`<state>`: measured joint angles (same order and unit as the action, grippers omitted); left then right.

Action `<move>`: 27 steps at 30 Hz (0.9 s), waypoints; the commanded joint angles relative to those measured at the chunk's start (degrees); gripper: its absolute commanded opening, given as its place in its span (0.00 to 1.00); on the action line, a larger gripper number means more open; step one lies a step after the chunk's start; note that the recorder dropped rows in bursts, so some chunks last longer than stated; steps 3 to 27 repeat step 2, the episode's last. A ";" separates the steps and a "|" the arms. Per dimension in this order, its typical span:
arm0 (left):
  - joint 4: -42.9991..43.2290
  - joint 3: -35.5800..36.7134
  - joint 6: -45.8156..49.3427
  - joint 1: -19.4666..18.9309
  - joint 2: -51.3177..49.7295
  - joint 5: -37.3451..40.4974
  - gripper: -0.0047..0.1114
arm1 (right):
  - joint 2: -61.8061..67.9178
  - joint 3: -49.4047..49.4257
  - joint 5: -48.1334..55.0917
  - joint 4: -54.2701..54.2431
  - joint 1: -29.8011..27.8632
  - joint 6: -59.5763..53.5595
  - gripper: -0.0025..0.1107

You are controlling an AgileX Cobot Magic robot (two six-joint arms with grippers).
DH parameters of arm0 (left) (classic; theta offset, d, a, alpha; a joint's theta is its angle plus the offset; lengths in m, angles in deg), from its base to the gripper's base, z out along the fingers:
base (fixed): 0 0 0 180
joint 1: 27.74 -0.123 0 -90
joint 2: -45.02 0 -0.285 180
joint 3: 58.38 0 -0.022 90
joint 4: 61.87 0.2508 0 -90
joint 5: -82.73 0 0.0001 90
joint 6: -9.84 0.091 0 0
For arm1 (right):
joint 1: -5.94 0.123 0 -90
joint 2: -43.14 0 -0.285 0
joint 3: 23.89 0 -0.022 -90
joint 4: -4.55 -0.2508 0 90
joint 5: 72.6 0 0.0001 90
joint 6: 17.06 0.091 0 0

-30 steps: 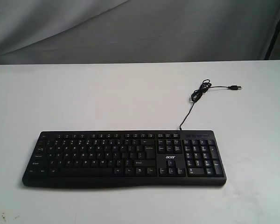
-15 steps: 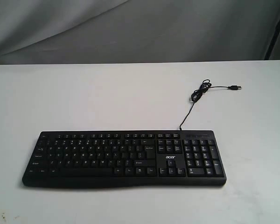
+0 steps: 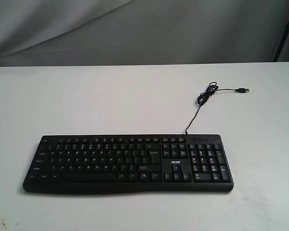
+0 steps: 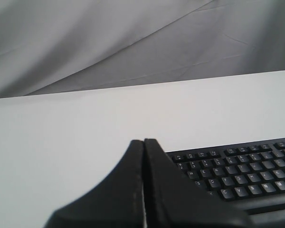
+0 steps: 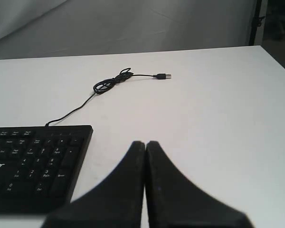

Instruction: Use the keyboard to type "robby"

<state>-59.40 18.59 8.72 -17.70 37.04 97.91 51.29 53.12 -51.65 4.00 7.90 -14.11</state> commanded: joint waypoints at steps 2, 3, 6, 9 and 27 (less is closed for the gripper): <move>0.27 0.25 -0.16 0.32 0.20 -0.33 0.04 | -0.36 0.21 -0.83 0.55 -0.11 0.11 0.02; 0.27 0.25 -0.16 0.32 0.20 -0.33 0.04 | -0.36 0.21 -0.83 0.55 -0.11 0.11 0.02; 0.27 0.25 -0.16 0.32 0.20 -0.33 0.04 | -0.36 0.21 -0.83 0.55 -0.11 0.11 0.02; 0.27 0.25 -0.16 0.32 0.20 -0.33 0.04 | -0.36 0.21 -0.83 0.55 -0.11 0.11 0.02; 0.27 0.25 -0.16 0.32 0.20 -0.33 0.04 | -0.36 0.21 -0.83 0.55 -0.11 0.11 0.02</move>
